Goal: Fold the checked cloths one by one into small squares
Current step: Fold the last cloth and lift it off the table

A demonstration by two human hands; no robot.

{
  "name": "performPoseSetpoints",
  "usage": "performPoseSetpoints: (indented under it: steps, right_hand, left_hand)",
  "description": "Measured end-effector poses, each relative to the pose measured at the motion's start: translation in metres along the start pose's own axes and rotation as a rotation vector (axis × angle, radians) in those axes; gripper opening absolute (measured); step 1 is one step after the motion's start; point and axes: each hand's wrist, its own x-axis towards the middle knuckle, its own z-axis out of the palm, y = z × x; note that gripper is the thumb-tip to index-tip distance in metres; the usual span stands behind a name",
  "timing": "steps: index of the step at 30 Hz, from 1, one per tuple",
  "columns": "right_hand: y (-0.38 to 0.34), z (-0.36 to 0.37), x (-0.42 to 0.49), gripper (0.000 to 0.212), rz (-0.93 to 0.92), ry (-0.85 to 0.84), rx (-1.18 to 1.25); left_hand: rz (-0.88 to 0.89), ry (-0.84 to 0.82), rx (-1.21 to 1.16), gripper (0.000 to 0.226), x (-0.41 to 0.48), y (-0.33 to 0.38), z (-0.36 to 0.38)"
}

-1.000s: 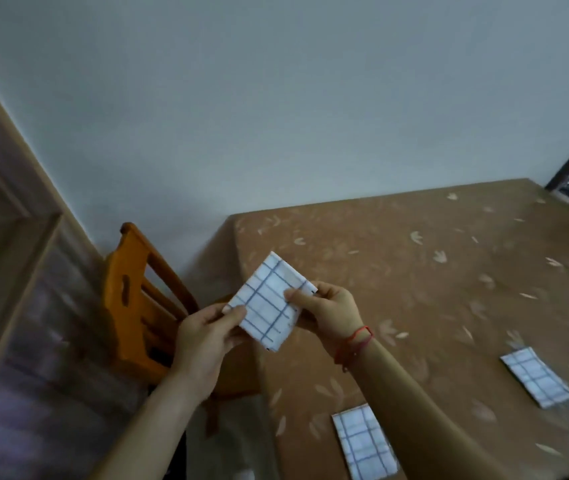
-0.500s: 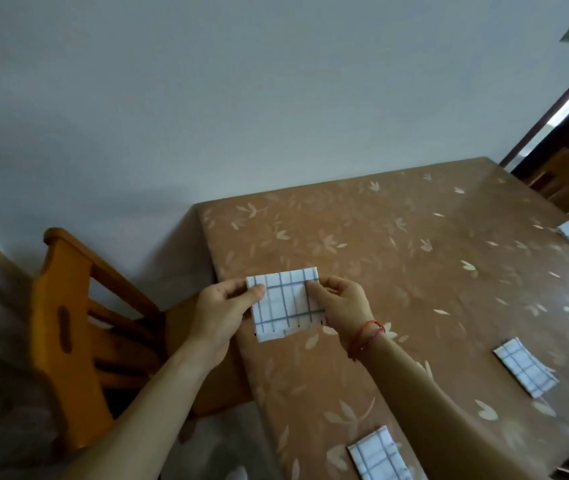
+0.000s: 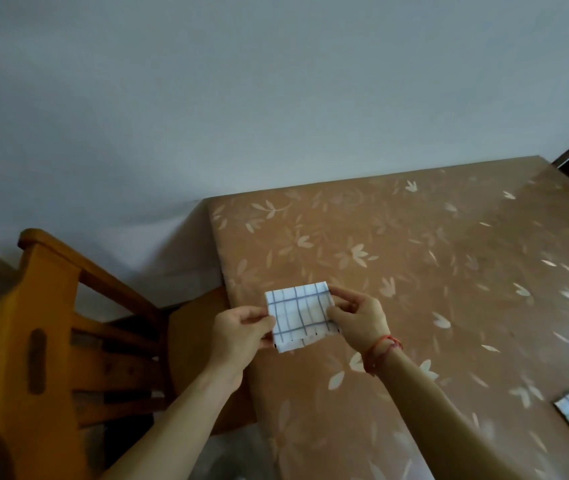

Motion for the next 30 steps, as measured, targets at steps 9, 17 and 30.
performPoseSetpoints:
  steps: [9,17,30]
  right_hand:
    - [0.015,0.012,0.097,0.031,0.019,0.106,-0.018]
    - [0.025,0.03,0.166,0.035,-0.006,0.134,-0.087]
    - [0.036,0.043,0.189,0.032,-0.048,0.159,-0.111]
  left_hand:
    - [0.014,0.075,0.142,0.012,0.094,0.008,0.038]
    - [0.011,0.11,0.256,0.009,0.168,0.008,0.057]
    - [0.109,0.058,0.39,0.007,0.191,0.006,0.061]
